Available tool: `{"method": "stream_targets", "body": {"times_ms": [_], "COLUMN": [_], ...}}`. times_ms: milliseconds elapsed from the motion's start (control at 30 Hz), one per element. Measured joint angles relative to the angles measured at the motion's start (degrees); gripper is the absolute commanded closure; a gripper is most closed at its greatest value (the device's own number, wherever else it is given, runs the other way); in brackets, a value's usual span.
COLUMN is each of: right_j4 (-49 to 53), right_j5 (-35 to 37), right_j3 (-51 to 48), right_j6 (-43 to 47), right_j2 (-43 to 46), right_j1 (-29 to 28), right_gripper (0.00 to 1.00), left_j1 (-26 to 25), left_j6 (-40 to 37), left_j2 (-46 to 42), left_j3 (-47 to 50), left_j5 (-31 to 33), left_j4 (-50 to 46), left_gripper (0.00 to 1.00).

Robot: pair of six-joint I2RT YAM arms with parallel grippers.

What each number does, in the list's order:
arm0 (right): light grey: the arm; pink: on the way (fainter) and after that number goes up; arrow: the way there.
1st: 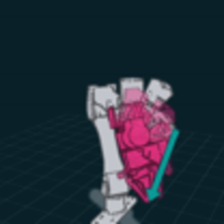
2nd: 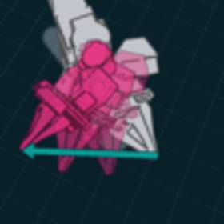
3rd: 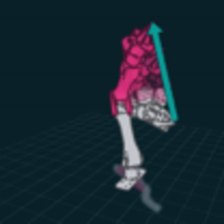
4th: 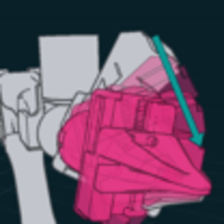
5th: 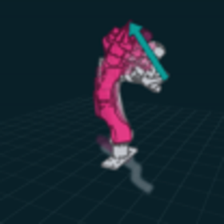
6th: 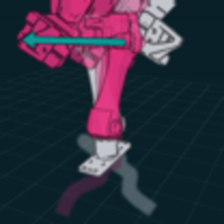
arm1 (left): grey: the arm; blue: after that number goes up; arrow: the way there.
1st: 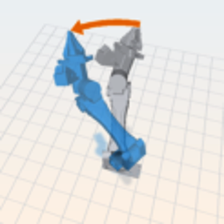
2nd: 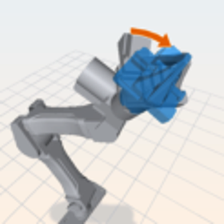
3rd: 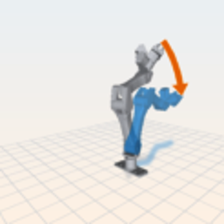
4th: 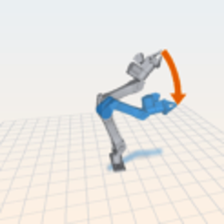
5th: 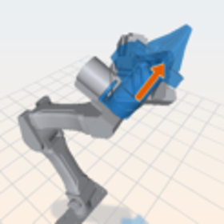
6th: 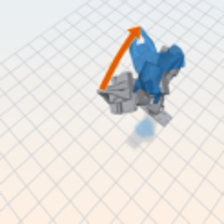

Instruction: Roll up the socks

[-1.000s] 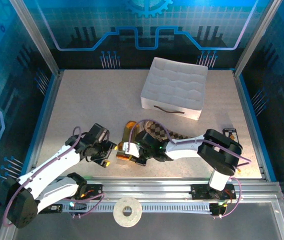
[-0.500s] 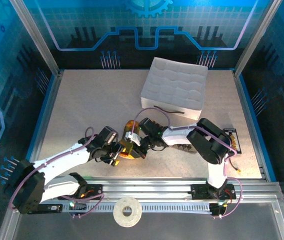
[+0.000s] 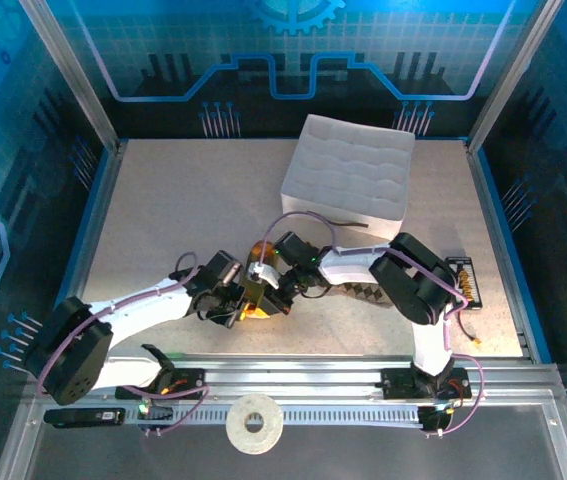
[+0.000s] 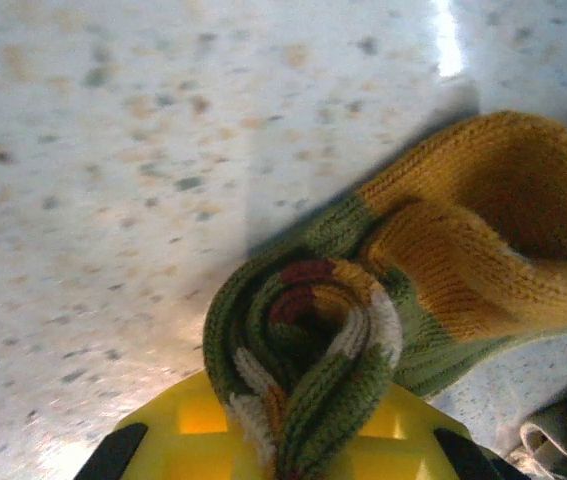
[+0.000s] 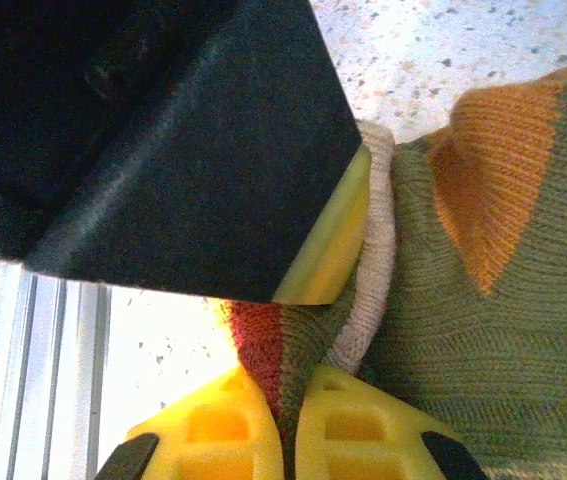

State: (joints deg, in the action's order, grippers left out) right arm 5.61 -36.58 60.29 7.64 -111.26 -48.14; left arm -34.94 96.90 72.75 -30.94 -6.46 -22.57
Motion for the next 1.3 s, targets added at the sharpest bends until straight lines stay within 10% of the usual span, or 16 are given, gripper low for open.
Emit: {"method": "stream_targets", "body": {"times_ms": [367, 567, 1033, 1300], "right_j4": [-5.84, -15.56, -22.58, -22.73], "right_j5": [17.64, 34.91, 52.72, 55.78], "right_j3": [-10.88, -20.59, -15.82, -13.64], "right_j6": [6.23, 9.90, 24.33, 26.21], "right_j2": [13.25, 22.21, 12.68, 8.50], "right_j1": [-7.69, -17.88, -23.45, -23.65], "right_gripper": [0.43, 0.38, 0.55, 0.86], "left_j1": [2.23, 5.38, 7.85, 8.57], "left_j6": [11.21, 10.84, 4.20, 2.95], "left_j2": [-1.53, 2.67, 8.48, 8.92], "left_j3": [0.76, -2.19, -7.06, -7.48], "left_j5": [-3.08, -6.91, -9.97, -10.08], "left_j4": [-4.74, -7.43, -12.74, -13.38], "left_gripper": [1.00, 1.00, 1.00, 1.00]}}
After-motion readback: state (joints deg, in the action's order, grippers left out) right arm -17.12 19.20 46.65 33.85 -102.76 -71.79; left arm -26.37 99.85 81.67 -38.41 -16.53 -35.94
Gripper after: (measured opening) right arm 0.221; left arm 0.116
